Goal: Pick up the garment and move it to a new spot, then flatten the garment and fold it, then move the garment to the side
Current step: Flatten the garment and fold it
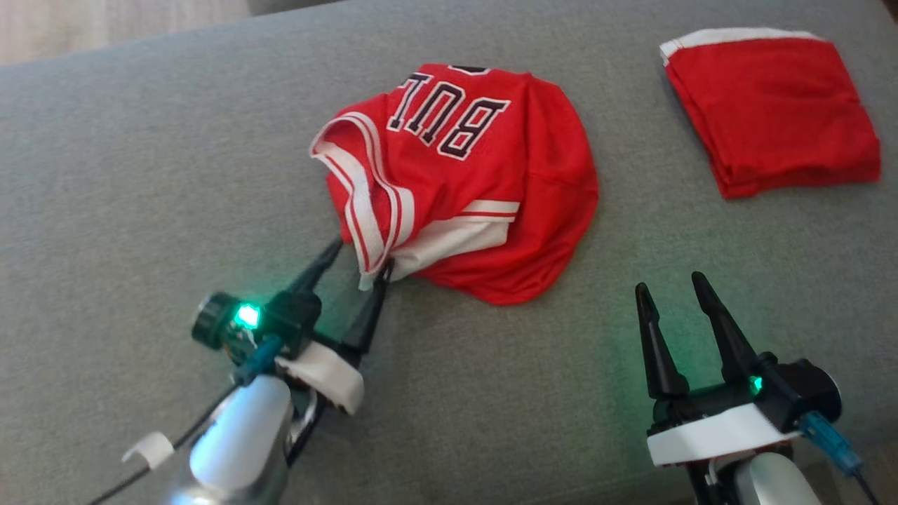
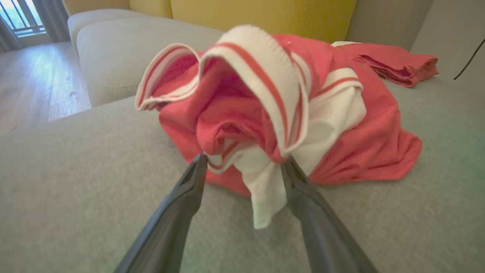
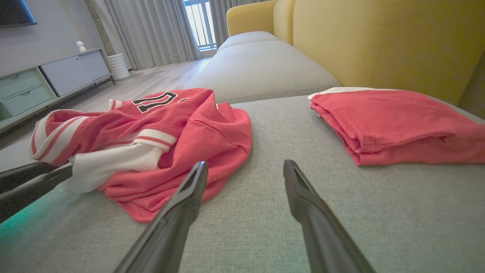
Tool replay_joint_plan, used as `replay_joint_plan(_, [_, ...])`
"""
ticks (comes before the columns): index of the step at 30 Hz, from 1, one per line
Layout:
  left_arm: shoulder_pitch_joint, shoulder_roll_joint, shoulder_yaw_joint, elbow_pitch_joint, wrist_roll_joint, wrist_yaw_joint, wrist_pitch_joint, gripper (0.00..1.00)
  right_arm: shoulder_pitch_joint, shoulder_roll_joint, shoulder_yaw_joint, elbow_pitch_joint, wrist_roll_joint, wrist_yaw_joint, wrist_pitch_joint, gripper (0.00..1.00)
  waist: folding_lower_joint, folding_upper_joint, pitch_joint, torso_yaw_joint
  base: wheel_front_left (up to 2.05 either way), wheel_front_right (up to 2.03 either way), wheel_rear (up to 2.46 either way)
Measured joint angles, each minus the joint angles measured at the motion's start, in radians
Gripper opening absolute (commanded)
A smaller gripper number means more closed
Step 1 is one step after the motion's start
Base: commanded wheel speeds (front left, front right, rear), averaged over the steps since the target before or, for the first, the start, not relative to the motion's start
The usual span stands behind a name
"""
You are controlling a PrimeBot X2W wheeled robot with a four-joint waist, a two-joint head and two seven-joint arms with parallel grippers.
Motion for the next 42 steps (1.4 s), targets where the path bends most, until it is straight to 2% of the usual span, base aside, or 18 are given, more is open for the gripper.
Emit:
replay_joint_plan(4, [-0.024, 0.013, -0.003, -0.051, 0.025, 0.0, 0.0, 1.0, 0.0, 0.0, 0.001, 0.0, 0.006, 0.0, 0.0, 1.0, 0.0, 0.0, 0.008, -0.016, 0.0, 0.0, 0.0])
replay_joint_plan(5, [-0.025, 0.016, -0.008, -0.066, 0.031, 0.0, 0.0, 0.79, -0.001, 0.0, 0.002, 0.001, 0.008, 0.0, 0.0, 1.0, -0.0001, 0.0, 0.006, -0.019, 0.0, 0.0, 0.0])
replay_joint_plan(6, [-0.025, 0.02, -0.015, -0.078, 0.033, 0.0, 0.0, 0.0, -0.002, 0.0, 0.003, 0.001, 0.013, 0.0, 0.0, 1.0, -0.0001, 0.0, 0.004, -0.021, 0.0, 0.0, 0.0])
replay_joint_plan(13, [-0.042, 0.075, -0.155, -0.162, -0.001, 0.0, -0.002, 0.0, -0.018, 0.0, 0.019, 0.009, 0.034, 0.0, 0.0, 1.0, -0.0002, 0.0, -0.025, -0.049, 0.0, 0.0, 0.0])
replay_joint_plan(18, [-0.141, 0.098, -0.301, -0.229, -0.141, 0.0, -0.001, 0.0, -0.018, 0.0, 0.032, 0.019, 0.051, 0.0, 0.0, 1.0, -0.0002, 0.0, -0.057, -0.079, 0.0, 0.0, 0.0])
replay_joint_plan(20, [-0.206, 0.11, -0.34, -0.26, -0.211, 0.0, 0.013, 0.0, -0.018, 0.0, 0.043, 0.022, 0.059, 0.0, 0.0, 1.0, -0.0002, 0.0, -0.069, -0.097, 0.0, 0.0, 0.0])
replay_joint_plan(21, [-0.289, 0.122, -0.36, -0.295, -0.279, 0.0, 0.039, 0.0, -0.017, 0.0, 0.048, 0.023, 0.069, 0.0, 0.0, 1.0, -0.0002, 0.0, -0.081, -0.118, 0.0, 0.0, 0.0])
replay_joint_plan(22, [-0.38, 0.13, -0.359, -0.321, -0.343, 0.0, 0.067, 0.0, -0.017, 0.0, 0.051, 0.024, 0.078, 0.0, 0.0, 1.0, -0.0002, 0.0, -0.093, -0.139, 0.0, 0.0, 0.0])
replay_joint_plan(25, [-0.519, 0.135, -0.343, -0.332, -0.413, 0.0, 0.1, 0.0, -0.017, 0.0, 0.058, 0.025, 0.085, 0.0, 0.0, 1.0, -0.0002, 0.0, -0.111, -0.169, 0.0, 0.0, 0.0])
replay_joint_plan(28, [-0.644, 0.136, -0.281, -0.316, -0.438, 0.0, 0.103, 0.0, -0.013, 0.0, 0.058, 0.025, 0.093, 0.0, 0.0, 1.0, -0.0002, 0.0, -0.13, -0.192, 0.0, 0.0, 0.0])
replay_joint_plan(34, [-0.803, 0.134, -0.192, -0.264, -0.466, 0.01, 0.103, 0.0, -0.008, 0.0, 0.045, 0.025, 0.093, 0.0, 0.0, 1.0, -0.0003, 0.0, -0.156, -0.196, 0.0, 0.0, 0.0])
replay_joint_plan(38, [-0.801, 0.133, -0.15, -0.221, -0.525, 0.042, 0.129, 0.0, -0.001, 0.0, 0.034, 0.025, 0.093, 0.0, 0.0, 1.0, -0.0002, 0.0, -0.165, -0.164, 0.0, 0.0, 0.0])
replay_joint_plan(42, [-0.652, 0.152, -0.137, -0.216, -0.584, 0.058, 0.155, 0.0, 0.012, 0.0, 0.029, 0.025, 0.093, 0.0, 0.0, 1.0, -0.0003, 0.0, -0.17, -0.119, 0.0, 0.0, 0.0])
